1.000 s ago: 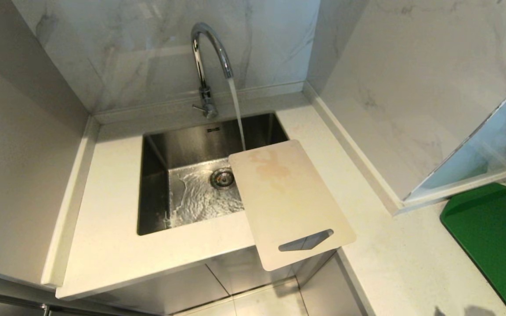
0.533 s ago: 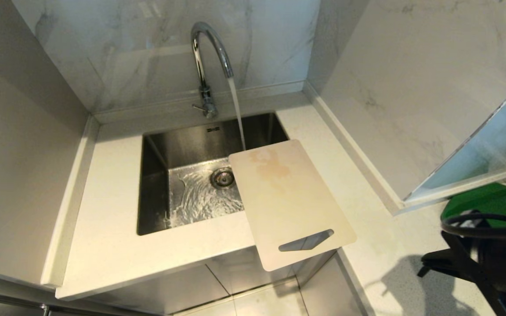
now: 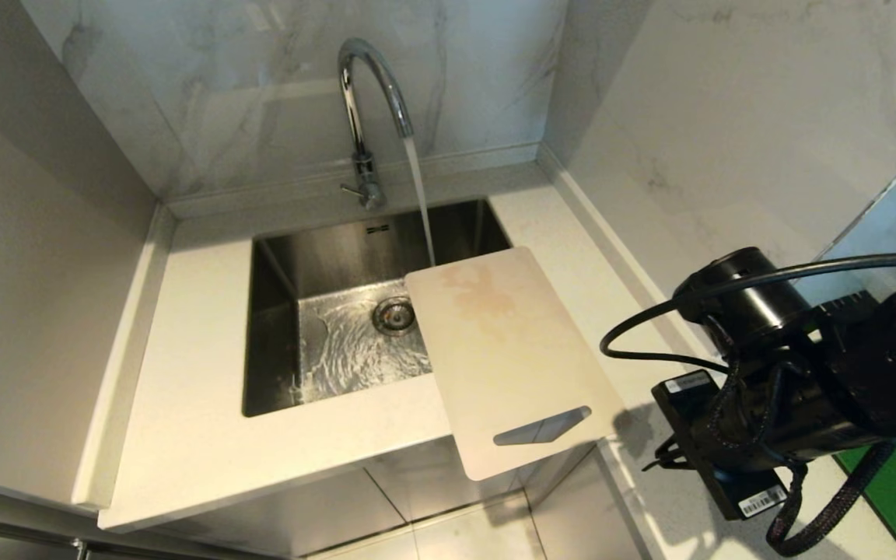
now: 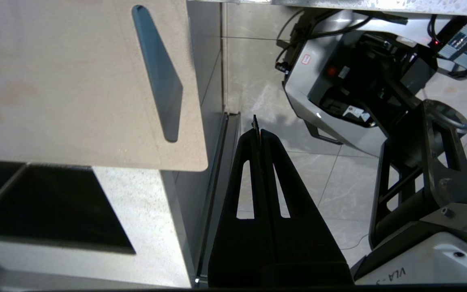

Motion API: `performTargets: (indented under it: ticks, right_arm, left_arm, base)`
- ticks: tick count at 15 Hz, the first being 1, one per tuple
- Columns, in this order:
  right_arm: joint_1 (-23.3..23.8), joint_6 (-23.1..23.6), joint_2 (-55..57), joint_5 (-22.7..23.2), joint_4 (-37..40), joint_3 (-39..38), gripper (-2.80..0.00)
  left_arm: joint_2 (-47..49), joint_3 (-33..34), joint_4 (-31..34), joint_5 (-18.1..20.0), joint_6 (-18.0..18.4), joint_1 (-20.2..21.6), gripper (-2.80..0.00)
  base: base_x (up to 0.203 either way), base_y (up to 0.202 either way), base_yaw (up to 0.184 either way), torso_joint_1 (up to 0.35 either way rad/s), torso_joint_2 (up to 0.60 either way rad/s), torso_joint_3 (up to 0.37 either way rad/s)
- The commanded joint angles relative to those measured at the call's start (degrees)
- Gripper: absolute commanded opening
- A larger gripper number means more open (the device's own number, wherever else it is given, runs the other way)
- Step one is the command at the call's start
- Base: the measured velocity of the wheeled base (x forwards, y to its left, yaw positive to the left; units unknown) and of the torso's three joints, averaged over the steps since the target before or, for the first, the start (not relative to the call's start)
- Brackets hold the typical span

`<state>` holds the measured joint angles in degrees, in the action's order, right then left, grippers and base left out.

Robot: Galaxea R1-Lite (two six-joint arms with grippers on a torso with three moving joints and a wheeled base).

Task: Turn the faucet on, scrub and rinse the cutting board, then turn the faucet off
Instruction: Pick up the cutting board

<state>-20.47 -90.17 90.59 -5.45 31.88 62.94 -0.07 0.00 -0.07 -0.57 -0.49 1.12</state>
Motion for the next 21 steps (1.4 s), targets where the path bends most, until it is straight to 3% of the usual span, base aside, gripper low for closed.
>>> performTargets:
  ticks: [1,3,4,6,9,15,21]
  right_arm:
    - [-0.17,-0.27,3.59,0.02,0.18,0.44,-2.8]
    - [-0.19,0.74,4.42,0.09,0.06,1.18,-2.8]
    - [-0.15,0.85,4.81,0.09,-0.44,1.16,0.0]
    - [-0.1,3.93,5.05,0.09,-1.67,0.75,0.0]
    - [-0.11,3.64,6.35,0.09,-1.74,1.68,0.0]
    - [-3.81,-5.66,13.58,0.78,-1.76,5.46,0.0]
    - [-4.62,-6.07,18.51,0.86,-1.42,7.04,0.0]
  left_arm:
    - [-0.19,0.09,-0.01,-0.04,-0.04,0.02,-2.8]
    - [-0.19,0.09,-0.01,-0.04,-0.04,0.02,-2.8]
    - [-0.19,0.09,-0.01,-0.04,-0.04,0.02,-2.8]
    - [-0.19,0.09,-0.01,-0.04,-0.04,0.02,-2.8]
    - [-0.19,0.09,-0.01,-0.04,-0.04,0.02,-2.8]
    - [-0.19,0.09,-0.01,-0.04,-0.04,0.02,-2.8]
    - [-0.19,0.09,-0.01,-0.04,-0.04,0.02,-2.8]
  base:
    - [0.0,0.0,0.0,0.0,0.0,0.0]
    - [0.0,0.0,0.0,0.0,0.0,0.0]
    - [0.0,0.0,0.0,0.0,0.0,0.0]
    - [0.0,0.0,0.0,0.0,0.0,0.0]
    - [0.0,0.0,0.0,0.0,0.0,0.0]
    - [0.0,0.0,0.0,0.0,0.0,0.0]
    - [0.0,0.0,0.0,0.0,0.0,0.0]
